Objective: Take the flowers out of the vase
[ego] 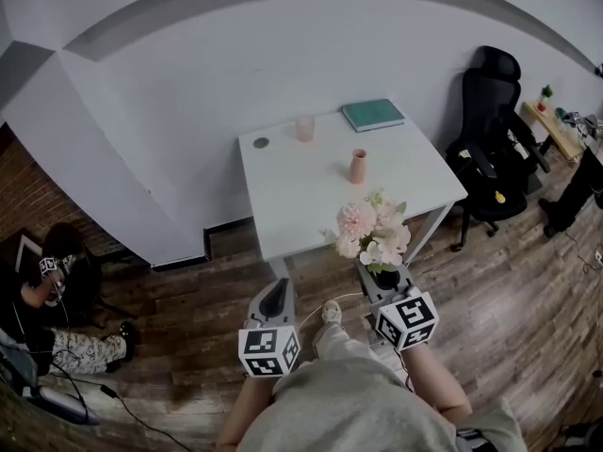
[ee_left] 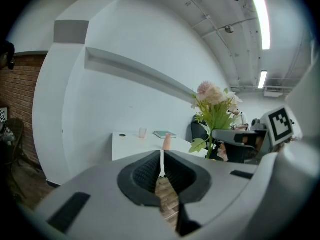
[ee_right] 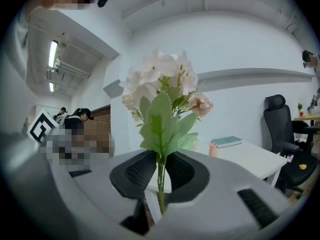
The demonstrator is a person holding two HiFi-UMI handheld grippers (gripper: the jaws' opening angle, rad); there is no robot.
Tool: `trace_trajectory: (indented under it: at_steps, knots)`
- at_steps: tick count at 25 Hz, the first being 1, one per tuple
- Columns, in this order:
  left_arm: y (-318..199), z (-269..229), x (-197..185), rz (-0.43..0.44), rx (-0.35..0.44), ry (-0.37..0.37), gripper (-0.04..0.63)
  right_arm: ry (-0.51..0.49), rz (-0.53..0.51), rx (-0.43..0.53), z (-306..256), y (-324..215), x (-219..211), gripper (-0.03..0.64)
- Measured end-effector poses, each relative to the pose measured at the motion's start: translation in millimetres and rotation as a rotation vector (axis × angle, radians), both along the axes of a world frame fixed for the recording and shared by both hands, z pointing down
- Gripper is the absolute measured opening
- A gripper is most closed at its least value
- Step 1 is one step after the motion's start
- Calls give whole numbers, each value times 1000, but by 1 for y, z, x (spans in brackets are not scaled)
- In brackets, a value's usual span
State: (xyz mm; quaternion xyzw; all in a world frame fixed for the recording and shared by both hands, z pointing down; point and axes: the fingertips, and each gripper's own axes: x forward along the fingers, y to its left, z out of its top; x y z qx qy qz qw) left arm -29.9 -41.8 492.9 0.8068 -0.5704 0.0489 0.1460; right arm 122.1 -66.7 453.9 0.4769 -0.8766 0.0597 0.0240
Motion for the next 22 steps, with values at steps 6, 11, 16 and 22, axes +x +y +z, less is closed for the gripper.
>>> trace_trajectory:
  at_steps: [6,11,16,22]
  knots:
    - [1,-1,1,-3,0,1,21,3,-3,-6,0,0,0,55]
    - [0,-1,3,-9,-2,2,20,4,-15,-7,0,-2,0,55]
    - [1,1,0,-19,-1,2,20,-1,-27,-4,-1,-3,-5,54]
    - [-4,2,-4,-28,-4,0,20,-9,-36,-3,-2,-8,-10,54]
